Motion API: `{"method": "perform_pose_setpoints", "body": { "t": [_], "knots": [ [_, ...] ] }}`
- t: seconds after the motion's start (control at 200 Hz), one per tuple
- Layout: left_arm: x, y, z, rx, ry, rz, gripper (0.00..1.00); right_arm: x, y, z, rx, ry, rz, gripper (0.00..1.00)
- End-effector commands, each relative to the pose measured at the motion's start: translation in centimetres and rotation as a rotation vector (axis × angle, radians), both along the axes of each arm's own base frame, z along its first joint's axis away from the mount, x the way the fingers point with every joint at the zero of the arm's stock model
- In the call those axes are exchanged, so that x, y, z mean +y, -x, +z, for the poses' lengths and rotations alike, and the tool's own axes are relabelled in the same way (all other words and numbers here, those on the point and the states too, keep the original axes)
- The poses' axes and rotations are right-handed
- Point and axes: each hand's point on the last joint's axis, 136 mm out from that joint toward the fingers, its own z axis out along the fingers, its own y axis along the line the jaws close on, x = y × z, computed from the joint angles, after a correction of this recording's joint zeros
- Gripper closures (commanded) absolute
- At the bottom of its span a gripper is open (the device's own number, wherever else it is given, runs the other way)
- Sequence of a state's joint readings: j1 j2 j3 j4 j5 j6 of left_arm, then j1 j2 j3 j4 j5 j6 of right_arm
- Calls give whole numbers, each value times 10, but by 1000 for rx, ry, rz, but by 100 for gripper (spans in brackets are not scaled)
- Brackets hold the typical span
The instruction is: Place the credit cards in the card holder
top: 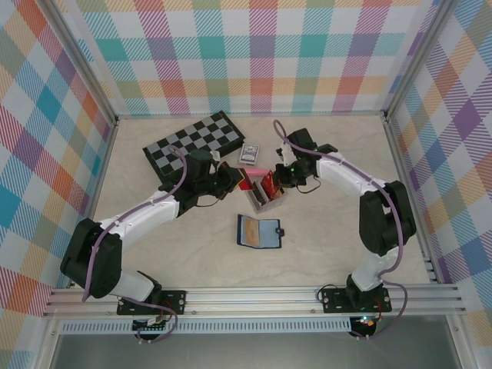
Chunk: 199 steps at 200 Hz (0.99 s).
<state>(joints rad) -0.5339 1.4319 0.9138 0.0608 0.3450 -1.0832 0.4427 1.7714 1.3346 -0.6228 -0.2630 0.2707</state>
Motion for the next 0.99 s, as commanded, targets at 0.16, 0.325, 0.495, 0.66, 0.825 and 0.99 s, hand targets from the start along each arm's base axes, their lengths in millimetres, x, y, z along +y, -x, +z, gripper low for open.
{"method": "perform_pose_setpoints", "body": {
  "t": [0.16, 0.325, 0.495, 0.66, 0.825, 0.99],
  "knots": [
    [8, 6, 6, -24, -11, 0, 98, 5, -8, -17, -84, 126, 104, 92],
    [-2, 11, 10, -36, 18, -63, 98, 6, -3, 0, -90, 107, 74, 74],
    [-13, 28, 12, -62, 8, -151, 98, -4, 15, 28, -90, 41, -51, 64],
    [-31, 46, 25, -128, 12, -245, 98, 2, 45, 62, -70, -163, -127, 57],
    [-49, 53, 36, -167, 46, -302, 99, 2, 72, 82, -35, -294, -170, 58],
    [-58, 56, 44, -198, 71, -315, 99, 0, 88, 98, -23, -378, -180, 57]
  ]
}}
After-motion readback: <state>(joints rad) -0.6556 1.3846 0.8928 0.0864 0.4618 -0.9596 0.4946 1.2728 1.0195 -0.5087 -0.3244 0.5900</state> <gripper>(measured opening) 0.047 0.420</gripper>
